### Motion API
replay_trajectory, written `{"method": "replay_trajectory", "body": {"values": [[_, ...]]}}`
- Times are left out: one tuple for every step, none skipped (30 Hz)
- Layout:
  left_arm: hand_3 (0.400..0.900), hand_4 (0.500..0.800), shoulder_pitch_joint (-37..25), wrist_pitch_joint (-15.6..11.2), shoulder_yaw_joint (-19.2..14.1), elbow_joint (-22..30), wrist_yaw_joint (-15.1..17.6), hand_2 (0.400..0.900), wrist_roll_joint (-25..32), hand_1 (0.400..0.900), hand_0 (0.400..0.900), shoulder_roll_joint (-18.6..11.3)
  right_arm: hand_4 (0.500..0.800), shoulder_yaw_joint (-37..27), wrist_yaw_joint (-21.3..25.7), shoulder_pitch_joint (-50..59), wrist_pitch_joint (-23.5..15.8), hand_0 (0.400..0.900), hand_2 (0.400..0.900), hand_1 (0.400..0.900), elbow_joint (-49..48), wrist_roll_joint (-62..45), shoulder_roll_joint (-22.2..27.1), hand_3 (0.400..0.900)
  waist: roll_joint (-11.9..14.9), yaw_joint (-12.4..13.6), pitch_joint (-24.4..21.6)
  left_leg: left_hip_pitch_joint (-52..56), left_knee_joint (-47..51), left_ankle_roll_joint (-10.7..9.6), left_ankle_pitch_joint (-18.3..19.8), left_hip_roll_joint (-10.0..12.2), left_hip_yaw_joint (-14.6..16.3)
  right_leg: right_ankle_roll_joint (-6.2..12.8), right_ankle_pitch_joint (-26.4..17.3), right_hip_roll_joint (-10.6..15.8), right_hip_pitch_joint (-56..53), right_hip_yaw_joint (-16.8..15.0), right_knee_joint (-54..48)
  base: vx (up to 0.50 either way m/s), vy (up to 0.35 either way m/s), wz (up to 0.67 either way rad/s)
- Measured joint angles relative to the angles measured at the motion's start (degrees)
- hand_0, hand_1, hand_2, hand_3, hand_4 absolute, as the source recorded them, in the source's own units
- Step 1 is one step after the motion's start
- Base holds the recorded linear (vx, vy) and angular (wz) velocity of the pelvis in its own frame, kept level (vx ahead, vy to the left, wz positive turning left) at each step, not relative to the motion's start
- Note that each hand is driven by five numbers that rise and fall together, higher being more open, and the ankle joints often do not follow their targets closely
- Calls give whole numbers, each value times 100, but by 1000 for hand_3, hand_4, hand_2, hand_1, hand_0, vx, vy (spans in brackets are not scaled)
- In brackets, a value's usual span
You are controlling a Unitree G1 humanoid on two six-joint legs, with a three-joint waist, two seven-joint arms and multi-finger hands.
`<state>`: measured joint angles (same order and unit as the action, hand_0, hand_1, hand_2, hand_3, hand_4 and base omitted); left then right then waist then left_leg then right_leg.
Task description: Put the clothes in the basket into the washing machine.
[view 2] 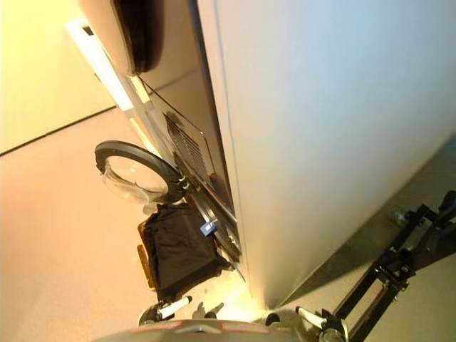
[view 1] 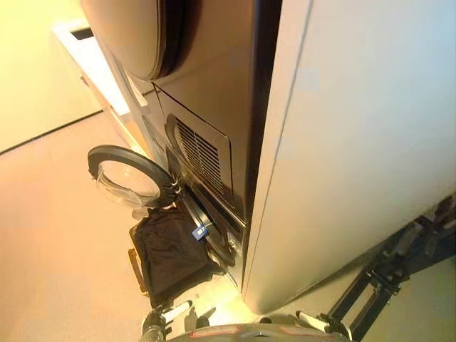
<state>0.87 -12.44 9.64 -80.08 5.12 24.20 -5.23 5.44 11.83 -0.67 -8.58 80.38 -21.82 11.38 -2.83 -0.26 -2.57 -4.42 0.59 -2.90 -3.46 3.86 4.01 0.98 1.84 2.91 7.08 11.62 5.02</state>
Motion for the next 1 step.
{"method": "replay_trajectory", "body": {"values": [[900,800,15,18,5,-82,-73,900,-94,900,900,-1,800,0,-49,-14,14,900,900,900,-2,16,0,900,-9,-8,6,9,1,0,0,1,2,-3,2,-1,-23,1,-1,0,0,0]]}}
